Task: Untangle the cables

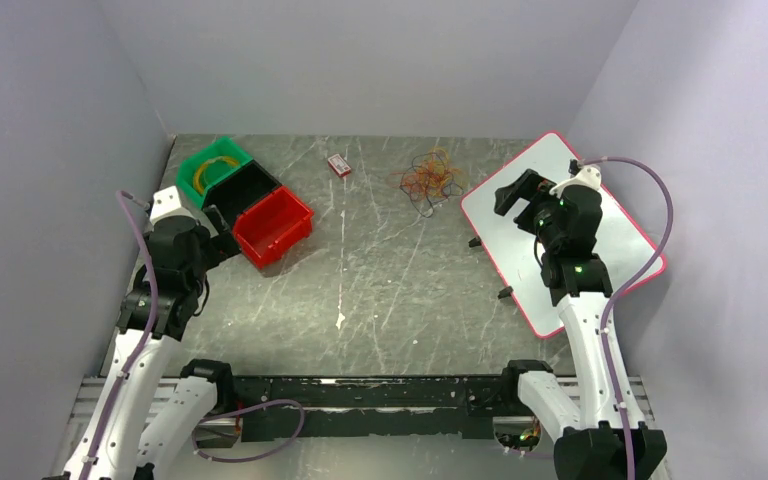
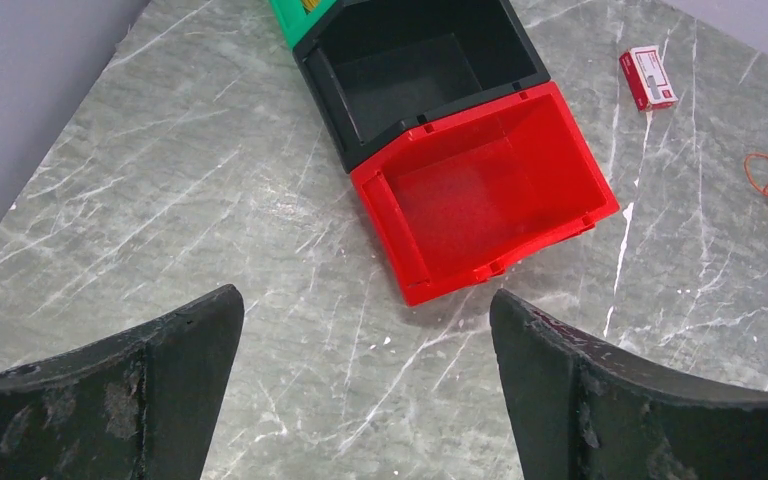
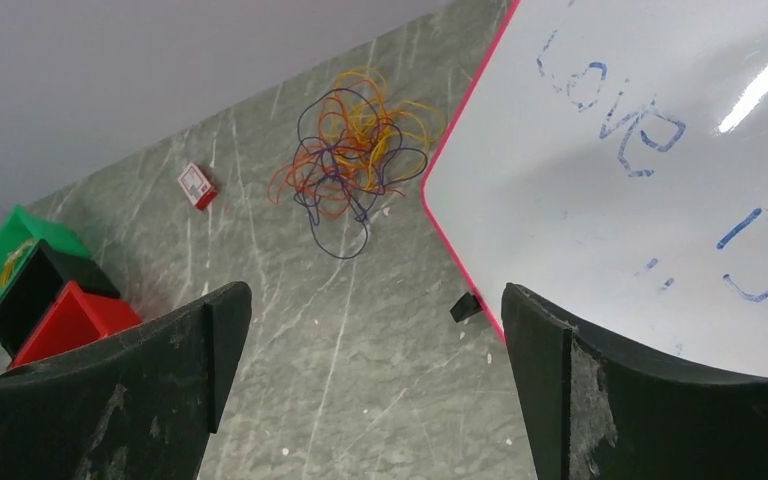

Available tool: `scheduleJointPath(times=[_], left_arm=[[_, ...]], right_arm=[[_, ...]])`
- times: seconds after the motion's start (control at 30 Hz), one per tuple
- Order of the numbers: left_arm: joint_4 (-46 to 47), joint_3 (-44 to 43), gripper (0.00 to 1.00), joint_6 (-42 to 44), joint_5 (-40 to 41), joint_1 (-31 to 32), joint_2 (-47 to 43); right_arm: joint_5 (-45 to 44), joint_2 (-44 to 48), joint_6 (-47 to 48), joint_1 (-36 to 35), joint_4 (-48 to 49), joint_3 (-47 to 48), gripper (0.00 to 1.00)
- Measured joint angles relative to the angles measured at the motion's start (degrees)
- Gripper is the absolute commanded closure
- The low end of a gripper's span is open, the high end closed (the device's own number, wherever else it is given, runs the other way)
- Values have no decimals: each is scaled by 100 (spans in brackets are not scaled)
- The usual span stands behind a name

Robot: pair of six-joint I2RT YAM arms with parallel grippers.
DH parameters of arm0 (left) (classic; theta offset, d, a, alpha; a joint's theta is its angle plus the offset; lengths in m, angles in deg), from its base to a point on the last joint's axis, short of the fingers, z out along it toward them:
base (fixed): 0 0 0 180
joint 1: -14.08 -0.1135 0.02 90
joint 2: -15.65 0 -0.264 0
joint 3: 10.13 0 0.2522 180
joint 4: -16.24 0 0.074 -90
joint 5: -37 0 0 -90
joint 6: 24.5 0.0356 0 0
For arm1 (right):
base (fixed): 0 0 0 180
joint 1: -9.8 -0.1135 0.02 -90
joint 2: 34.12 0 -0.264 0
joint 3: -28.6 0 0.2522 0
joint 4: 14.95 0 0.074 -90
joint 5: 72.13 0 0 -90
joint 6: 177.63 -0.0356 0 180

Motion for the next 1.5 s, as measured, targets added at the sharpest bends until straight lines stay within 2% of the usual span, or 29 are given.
scheduleJointPath(times=[0.63,0.9,1.13,1.23,1.5], left_arm=[[0,0,2,0,-20,0,-144],[0,0,3,0,-33,0,-173],[2,0,4,2,-129,-4,-190],[2,0,4,2,-140,-9,-190],[2,0,4,2,-173,-35,-175]], right_arm=[[-466,-225,-275,2,-179,199,0],[-278,-1346,94,-142,-481,1019,0],[-507,-3023,702,-1307,-671,2190,0],[-457,-3729,946,-1591,-675,2581,0],[-109,-5447,1698,-1622,-645,3576,0]])
